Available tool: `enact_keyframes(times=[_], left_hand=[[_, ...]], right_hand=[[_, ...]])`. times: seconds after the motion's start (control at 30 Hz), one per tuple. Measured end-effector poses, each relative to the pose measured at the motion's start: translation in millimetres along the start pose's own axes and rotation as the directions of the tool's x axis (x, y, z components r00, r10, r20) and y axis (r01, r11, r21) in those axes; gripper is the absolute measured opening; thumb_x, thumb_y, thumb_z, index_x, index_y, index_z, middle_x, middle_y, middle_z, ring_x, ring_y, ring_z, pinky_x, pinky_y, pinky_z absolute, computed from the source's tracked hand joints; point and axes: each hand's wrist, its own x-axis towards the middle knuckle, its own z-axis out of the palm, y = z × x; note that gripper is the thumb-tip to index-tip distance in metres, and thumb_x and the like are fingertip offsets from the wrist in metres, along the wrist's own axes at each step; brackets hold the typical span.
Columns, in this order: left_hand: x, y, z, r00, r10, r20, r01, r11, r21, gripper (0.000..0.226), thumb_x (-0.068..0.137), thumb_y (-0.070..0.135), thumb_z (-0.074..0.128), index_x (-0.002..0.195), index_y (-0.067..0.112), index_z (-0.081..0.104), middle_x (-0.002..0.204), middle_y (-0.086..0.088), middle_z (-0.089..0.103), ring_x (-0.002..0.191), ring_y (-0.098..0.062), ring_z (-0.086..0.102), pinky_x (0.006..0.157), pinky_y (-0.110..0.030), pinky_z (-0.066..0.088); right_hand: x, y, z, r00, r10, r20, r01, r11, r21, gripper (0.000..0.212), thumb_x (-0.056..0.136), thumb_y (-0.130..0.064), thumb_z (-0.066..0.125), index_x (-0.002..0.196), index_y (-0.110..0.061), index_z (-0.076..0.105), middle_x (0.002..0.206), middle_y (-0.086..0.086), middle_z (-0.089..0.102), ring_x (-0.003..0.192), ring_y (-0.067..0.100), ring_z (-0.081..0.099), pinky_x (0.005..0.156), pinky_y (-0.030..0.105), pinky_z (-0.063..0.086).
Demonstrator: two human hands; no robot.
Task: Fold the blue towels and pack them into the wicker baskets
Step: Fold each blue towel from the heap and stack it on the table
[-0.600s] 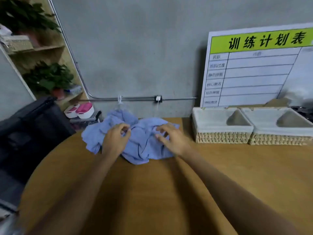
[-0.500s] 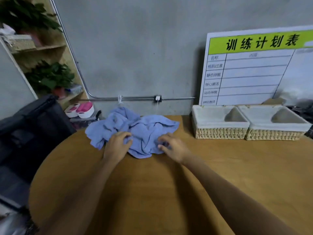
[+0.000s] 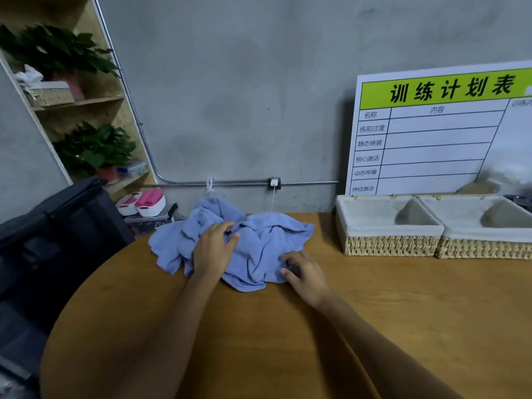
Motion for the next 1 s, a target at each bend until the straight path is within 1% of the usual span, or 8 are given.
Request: enact_keyframes(times=[0.27, 0.4, 0.5, 0.6, 0.67, 0.73, 0.87, 1.0], left_hand=[[19, 8, 8, 0.992, -0.117, 0.046, 0.117, 0.993, 0.003, 0.014, 0.095, 0.028, 0.066, 0.089, 0.020, 0.076, 0.079, 0.002, 0.069, 0.080, -0.024, 0.065, 0.064, -0.035, 0.049], [16, 29, -5, 0.988, 0.047, -0.146, -0.064, 0.991, -0.116, 0.015, 0.100, 0.029, 0.058, 0.096, 0.020, 0.069, 0.086, 0.002, 0.068, 0.077, -0.015, 0.060, 0.066, -0.037, 0.049], [6, 59, -20, 0.953, 0.254, -0.163, -0.285, 0.937, -0.204, 0.014, 0.106, 0.030, 0.049, 0.101, 0.021, 0.059, 0.084, 0.006, 0.064, 0.078, -0.010, 0.061, 0.068, -0.033, 0.050], [-16, 80, -27, 0.928, 0.361, -0.094, -0.371, 0.868, -0.330, 0.009, 0.106, 0.030, 0.045, 0.104, 0.025, 0.052, 0.085, 0.006, 0.064, 0.080, -0.006, 0.061, 0.069, -0.021, 0.046], [-28, 78, -21, 0.948, 0.317, 0.025, -0.285, 0.882, -0.375, 0.008, 0.106, 0.031, 0.045, 0.103, 0.027, 0.051, 0.083, 0.003, 0.063, 0.078, -0.010, 0.061, 0.069, -0.027, 0.047], [-44, 71, -14, 0.942, 0.275, 0.190, -0.176, 0.891, -0.419, 0.010, 0.107, 0.028, 0.046, 0.101, 0.026, 0.053, 0.079, 0.004, 0.061, 0.074, -0.011, 0.061, 0.067, -0.029, 0.047], [-86, 83, -8, 0.931, 0.245, 0.272, -0.068, 0.846, -0.530, 0.016, 0.104, 0.008, 0.050, 0.090, 0.013, 0.055, 0.064, 0.004, 0.058, 0.055, -0.005, 0.055, 0.060, -0.017, 0.041], [-125, 86, -8, 0.850, 0.298, 0.435, 0.035, 0.792, -0.610, 0.017, 0.095, 0.008, 0.050, 0.078, 0.009, 0.051, 0.052, 0.000, 0.046, 0.049, -0.014, 0.047, 0.055, -0.027, 0.043]], right_hand=[[0, 9, -11, 0.999, -0.032, -0.012, 0.033, 0.996, 0.078, 0.024, 0.094, -0.022, 0.065, 0.117, -0.022, 0.062, 0.104, 0.000, 0.053, 0.090, 0.011, 0.054, 0.078, 0.026, 0.043], [5, 4, -28, 0.999, -0.047, -0.024, 0.048, 0.996, 0.069, 0.024, 0.094, -0.023, 0.065, 0.118, -0.023, 0.062, 0.104, -0.001, 0.056, 0.089, 0.012, 0.054, 0.076, 0.028, 0.044], [11, -7, -44, 0.989, -0.096, -0.109, 0.109, 0.986, 0.126, 0.023, 0.095, -0.024, 0.065, 0.118, -0.022, 0.064, 0.108, -0.002, 0.060, 0.088, 0.013, 0.059, 0.076, 0.024, 0.047], [15, -24, -65, 0.974, -0.127, -0.186, 0.162, 0.969, 0.187, 0.022, 0.095, -0.023, 0.065, 0.118, -0.021, 0.064, 0.110, -0.007, 0.059, 0.092, 0.009, 0.060, 0.079, 0.020, 0.047], [16, -33, -76, 0.968, -0.129, -0.214, 0.173, 0.963, 0.204, 0.024, 0.095, -0.023, 0.065, 0.119, -0.021, 0.064, 0.110, -0.010, 0.058, 0.095, 0.008, 0.059, 0.081, 0.020, 0.046], [12, -37, -79, 0.971, -0.164, -0.175, 0.198, 0.960, 0.197, 0.029, 0.093, -0.027, 0.065, 0.122, -0.022, 0.063, 0.111, -0.008, 0.059, 0.096, 0.005, 0.058, 0.083, 0.018, 0.045], [-5, -22, -72, 0.976, -0.216, -0.024, 0.217, 0.971, 0.105, 0.034, 0.090, -0.030, 0.068, 0.123, -0.024, 0.065, 0.117, -0.003, 0.063, 0.105, 0.009, 0.058, 0.085, 0.018, 0.044], [-29, 0, -59, 0.973, -0.225, 0.058, 0.220, 0.973, 0.072, 0.035, 0.087, -0.017, 0.073, 0.122, -0.019, 0.067, 0.114, 0.002, 0.062, 0.099, 0.013, 0.058, 0.083, 0.013, 0.042]])
